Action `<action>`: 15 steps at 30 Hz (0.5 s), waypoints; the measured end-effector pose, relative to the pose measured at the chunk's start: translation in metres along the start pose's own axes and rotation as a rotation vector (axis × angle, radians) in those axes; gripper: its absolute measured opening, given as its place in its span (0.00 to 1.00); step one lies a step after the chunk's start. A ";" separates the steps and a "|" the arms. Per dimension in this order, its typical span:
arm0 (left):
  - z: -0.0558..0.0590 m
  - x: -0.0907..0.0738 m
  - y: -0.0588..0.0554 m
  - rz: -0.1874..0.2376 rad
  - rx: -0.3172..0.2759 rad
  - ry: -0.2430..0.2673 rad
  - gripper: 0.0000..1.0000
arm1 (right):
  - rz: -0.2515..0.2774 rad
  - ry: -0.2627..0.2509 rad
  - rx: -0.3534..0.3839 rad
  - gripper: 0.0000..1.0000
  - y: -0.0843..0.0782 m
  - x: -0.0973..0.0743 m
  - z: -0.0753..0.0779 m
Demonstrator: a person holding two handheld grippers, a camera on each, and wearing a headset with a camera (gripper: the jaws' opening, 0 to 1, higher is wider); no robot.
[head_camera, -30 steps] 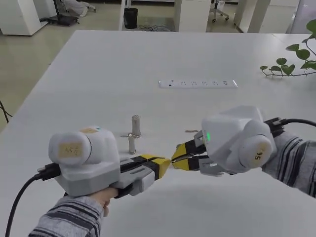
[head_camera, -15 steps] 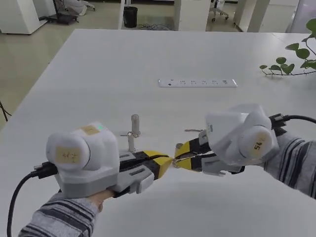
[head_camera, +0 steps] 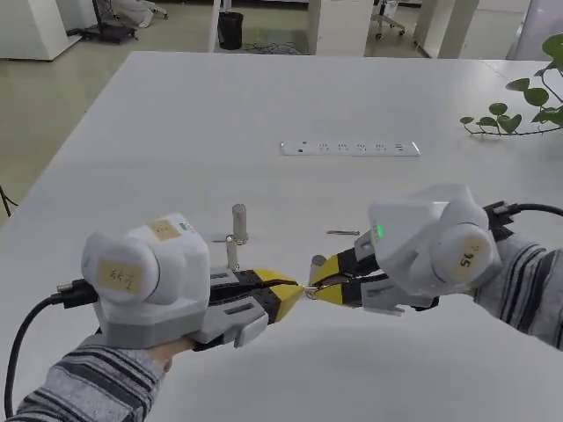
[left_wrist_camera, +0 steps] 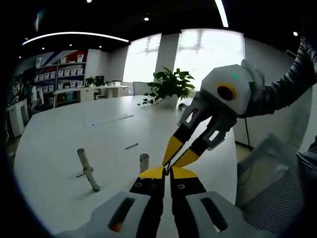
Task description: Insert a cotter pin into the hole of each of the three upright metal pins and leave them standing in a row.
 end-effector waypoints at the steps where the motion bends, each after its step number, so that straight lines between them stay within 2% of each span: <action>1: -0.001 0.000 0.000 -0.003 -0.001 0.005 0.01 | 0.000 0.000 -0.005 0.00 0.000 0.000 0.000; 8: -0.003 0.002 -0.002 -0.021 0.021 0.019 0.03 | -0.005 0.000 -0.035 0.00 0.000 0.000 -0.001; 15: -0.006 0.005 -0.002 -0.021 0.034 0.041 0.13 | -0.019 0.006 -0.059 0.00 -0.004 0.000 -0.002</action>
Point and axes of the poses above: the centre of the closed fingertips' face, and the gripper's own axes: x roughly forward along the fingers, z roughly to its right, y roughly out of its top, the point moved 8 cm from there along -x, roughly backward along the fingers, and after that the axes turned 1 degree about z, right-handed, at the moved point
